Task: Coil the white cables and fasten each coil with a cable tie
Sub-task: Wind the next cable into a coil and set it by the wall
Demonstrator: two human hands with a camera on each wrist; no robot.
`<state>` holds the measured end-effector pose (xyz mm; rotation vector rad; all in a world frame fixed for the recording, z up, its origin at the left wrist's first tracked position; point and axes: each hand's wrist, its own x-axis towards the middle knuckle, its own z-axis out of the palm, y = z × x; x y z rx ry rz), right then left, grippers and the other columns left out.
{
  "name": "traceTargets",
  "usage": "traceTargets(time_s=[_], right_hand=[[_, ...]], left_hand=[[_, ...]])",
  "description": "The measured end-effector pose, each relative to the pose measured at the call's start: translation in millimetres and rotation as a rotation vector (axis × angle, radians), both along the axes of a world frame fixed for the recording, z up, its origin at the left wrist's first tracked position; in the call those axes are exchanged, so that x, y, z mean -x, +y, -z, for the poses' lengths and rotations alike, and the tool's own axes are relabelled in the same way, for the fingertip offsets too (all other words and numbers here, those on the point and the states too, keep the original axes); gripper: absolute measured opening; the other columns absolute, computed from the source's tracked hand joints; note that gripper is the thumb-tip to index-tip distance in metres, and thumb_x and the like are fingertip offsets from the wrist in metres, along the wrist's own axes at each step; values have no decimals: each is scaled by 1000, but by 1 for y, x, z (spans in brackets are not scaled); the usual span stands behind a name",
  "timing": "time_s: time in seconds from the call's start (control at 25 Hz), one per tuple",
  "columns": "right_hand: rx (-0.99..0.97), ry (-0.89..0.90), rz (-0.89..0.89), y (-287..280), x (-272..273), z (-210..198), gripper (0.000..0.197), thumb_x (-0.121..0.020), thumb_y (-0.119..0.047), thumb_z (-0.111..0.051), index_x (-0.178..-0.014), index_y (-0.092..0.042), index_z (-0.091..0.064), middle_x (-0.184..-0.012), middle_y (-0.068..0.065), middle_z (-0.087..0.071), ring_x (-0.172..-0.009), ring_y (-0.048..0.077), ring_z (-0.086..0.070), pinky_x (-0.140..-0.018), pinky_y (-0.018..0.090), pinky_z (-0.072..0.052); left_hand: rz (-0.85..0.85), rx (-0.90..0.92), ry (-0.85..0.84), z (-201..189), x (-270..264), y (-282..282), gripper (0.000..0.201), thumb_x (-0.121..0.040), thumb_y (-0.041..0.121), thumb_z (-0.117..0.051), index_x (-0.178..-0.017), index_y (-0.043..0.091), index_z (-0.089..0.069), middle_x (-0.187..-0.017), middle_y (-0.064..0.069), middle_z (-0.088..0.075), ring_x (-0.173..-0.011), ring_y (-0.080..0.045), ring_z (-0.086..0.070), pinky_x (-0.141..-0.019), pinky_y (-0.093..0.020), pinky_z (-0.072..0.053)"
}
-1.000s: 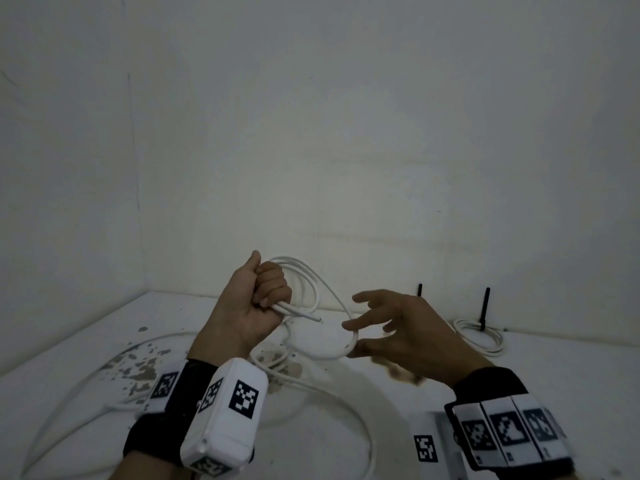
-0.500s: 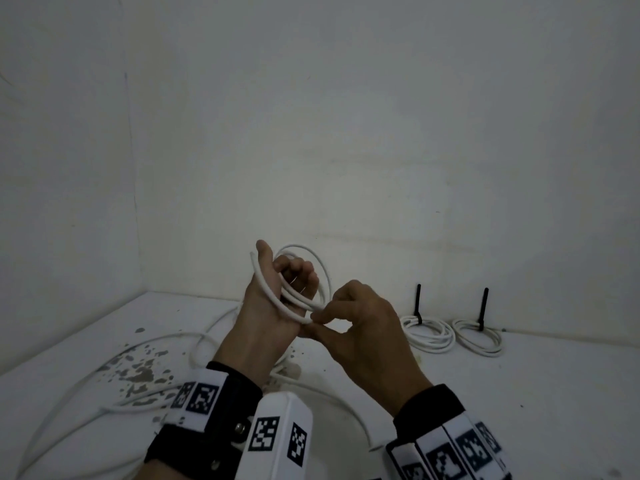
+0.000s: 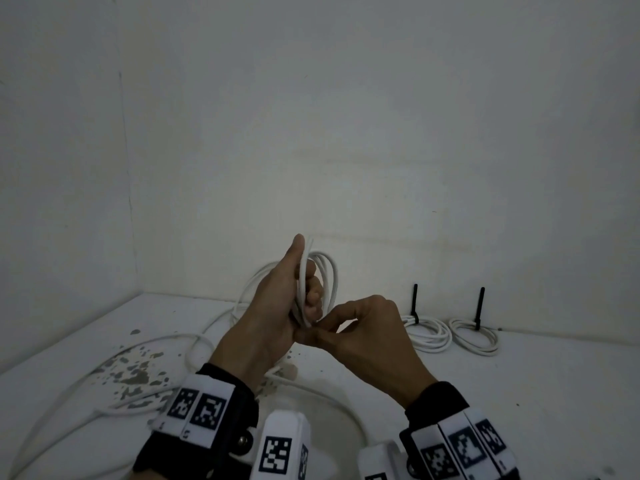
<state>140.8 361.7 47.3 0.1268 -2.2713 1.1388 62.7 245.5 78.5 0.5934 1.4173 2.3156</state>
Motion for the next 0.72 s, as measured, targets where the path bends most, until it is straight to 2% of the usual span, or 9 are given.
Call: traceTargets(time_s=[0.12,0.24,0.36,0.44,0.48,0.52,0.6,0.68,0.72], right_hand=[[-15,32,41,0,3,2,28,-67,-40,-89,-60,-17,-76,-52,-2,-67,-40,5,-51,-52,14,-41],[-107,46,120,2,6,3,43,-63,-49,-88,-57,-15,-62,-54,-4,-65,-51,9,-59,-58,26,-52],[-122,2,30,2,0,-5,32,-66,-44,-87,-67,-22,-64,-62,-8,-67,-55,7,-61,-58,24,-51],[-16,115,32,5,-4,-15,26,-70,-42,-81,-76,-25,-63,-67,-7,-64,-60,8,-59,-57,23,-49],[56,197,89,7,-5,-19,27,-71,-45,-78,-82,-27,-62,-69,-8,-59,-62,7,-54,-58,21,-45],[90,244,155,9,-7,-22,30,-73,-49,-77,-89,-30,-60,-74,-9,-54,-66,5,-50,-59,18,-41],[44,176,178,8,-8,-24,33,-76,-56,-73,-101,-38,-61,-90,-9,-55,-78,2,-53,-66,16,-42],[82,86,77,5,-7,-21,24,-81,-51,-72,-101,-40,-64,-104,-5,-61,-91,1,-60,-76,23,-51],[154,61,35,3,-6,-20,22,-83,-46,-74,-101,-39,-64,-109,-2,-63,-97,5,-62,-81,27,-53]], left_hand=[[2,58,81,0,-2,2,55,-96,56,-46,-56,18,-42,-41,-1,-35,-32,-12,-29,-38,-21,-25],[29,49,70,2,-1,2,54,-96,56,-45,-57,19,-37,-41,2,-26,-30,-9,-20,-39,-21,-15],[35,126,99,2,-1,-1,53,-93,57,-49,-58,20,-36,-43,2,-25,-32,-8,-18,-38,-20,-14],[54,196,155,1,0,-6,55,-90,61,-51,-58,19,-35,-44,1,-24,-34,-9,-16,-39,-22,-14],[79,226,178,1,0,-8,56,-88,64,-50,-60,18,-36,-45,1,-24,-35,-10,-16,-41,-23,-14],[109,254,196,0,-2,-9,58,-87,67,-49,-63,15,-39,-46,0,-24,-36,-11,-16,-41,-23,-14],[182,278,201,-1,-5,-10,60,-83,71,-49,-64,14,-45,-46,0,-23,-35,-10,-17,-42,-23,-13],[257,262,175,-2,-9,-10,57,-82,69,-50,-57,18,-54,-42,2,-23,-31,-7,-16,-42,-23,-9],[281,265,177,-2,-10,-10,52,-83,64,-53,-53,22,-59,-40,4,-22,-30,-5,-16,-42,-23,-7]])
